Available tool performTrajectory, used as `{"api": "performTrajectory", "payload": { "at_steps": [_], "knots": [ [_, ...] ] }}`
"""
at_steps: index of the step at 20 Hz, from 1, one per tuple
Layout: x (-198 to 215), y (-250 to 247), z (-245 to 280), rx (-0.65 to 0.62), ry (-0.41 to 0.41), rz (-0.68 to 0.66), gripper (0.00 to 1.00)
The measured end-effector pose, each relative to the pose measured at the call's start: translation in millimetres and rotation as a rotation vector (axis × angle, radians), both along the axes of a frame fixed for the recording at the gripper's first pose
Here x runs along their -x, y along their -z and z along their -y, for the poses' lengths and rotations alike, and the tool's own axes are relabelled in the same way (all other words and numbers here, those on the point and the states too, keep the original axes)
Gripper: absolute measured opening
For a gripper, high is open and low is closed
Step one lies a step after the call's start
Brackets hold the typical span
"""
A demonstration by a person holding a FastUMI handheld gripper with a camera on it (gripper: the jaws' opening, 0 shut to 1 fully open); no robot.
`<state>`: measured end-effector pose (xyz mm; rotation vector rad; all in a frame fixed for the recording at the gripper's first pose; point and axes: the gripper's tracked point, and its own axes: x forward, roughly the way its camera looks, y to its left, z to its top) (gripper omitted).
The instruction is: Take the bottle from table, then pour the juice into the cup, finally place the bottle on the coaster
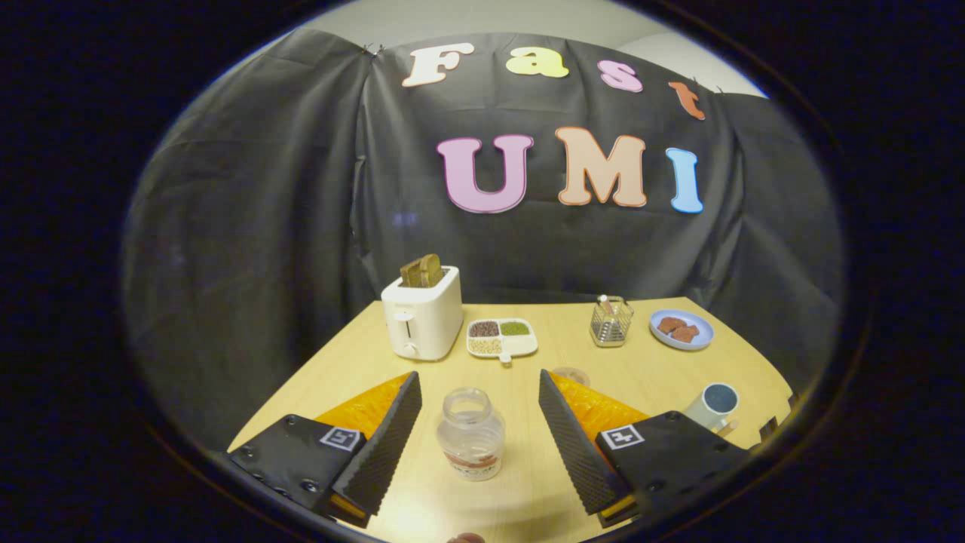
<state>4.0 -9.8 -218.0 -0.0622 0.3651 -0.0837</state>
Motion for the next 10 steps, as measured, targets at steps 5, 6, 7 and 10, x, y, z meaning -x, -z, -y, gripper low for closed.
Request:
{"api": "performTrajectory", "payload": {
  "at_steps": [5, 6, 7, 10],
  "knots": [
    [-5, 43, 2, 0.018, -0.006, -0.085, 0.99],
    [-6, 49, 0, 0.019, -0.009, -0.098, 0.99],
    [-7, 57, 0, 0.025, -0.01, -0.113, 0.99],
    [-11, 73, -2, 0.041, -0.017, -0.145, 0.99]
  ]
}}
